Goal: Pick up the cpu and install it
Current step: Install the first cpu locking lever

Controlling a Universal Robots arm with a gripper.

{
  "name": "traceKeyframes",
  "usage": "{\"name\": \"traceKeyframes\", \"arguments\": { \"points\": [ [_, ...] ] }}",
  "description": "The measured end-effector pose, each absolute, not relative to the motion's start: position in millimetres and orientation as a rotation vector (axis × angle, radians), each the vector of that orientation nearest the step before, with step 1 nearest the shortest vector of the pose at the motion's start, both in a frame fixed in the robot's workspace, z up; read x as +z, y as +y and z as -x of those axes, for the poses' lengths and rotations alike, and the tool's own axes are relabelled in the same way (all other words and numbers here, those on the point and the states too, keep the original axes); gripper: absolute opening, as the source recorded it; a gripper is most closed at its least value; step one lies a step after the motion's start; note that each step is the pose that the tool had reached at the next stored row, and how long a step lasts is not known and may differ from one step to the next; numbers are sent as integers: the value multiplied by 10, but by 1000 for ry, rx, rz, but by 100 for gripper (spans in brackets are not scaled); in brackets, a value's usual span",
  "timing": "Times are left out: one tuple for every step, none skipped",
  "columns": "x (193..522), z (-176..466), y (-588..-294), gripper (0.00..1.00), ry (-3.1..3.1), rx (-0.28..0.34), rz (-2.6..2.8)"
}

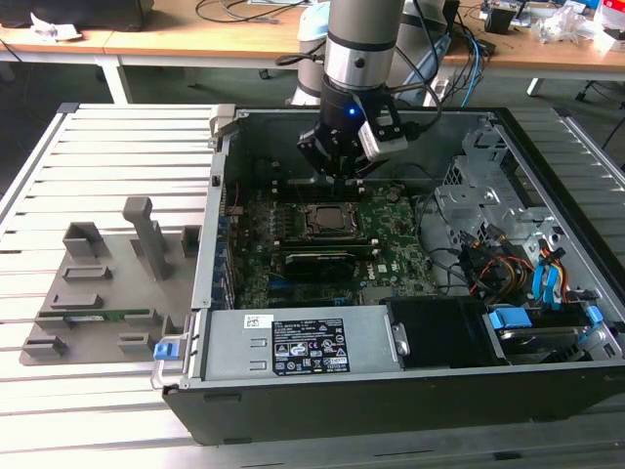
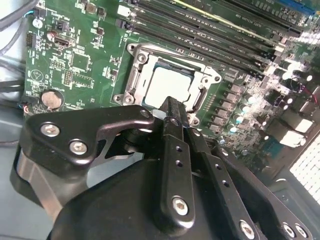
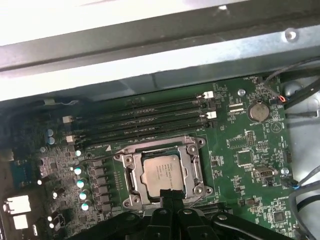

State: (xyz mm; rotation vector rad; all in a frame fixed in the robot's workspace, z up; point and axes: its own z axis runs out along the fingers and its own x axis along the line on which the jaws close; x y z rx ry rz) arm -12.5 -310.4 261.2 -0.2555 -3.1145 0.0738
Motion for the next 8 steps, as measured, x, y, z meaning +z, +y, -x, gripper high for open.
{"name": "traceKeyframes", "arguments": {
  "points": [
    [2612,125,-3104,11,-3116,74,240],
    [2612,125,-3104,11,-3117,74,228],
    [2612,125,-3104,11,-3119,74,207],
    [2612,125,-3104,11,-3121,74,177],
    [2612,125,-3104,11,-3122,75,158],
    [2612,125,-3104,11,-3124,75,136],
    [2612,125,-3104,11,-3125,75,118],
    [2612,125,-3103,11,-3125,73,107]
  ]
}}
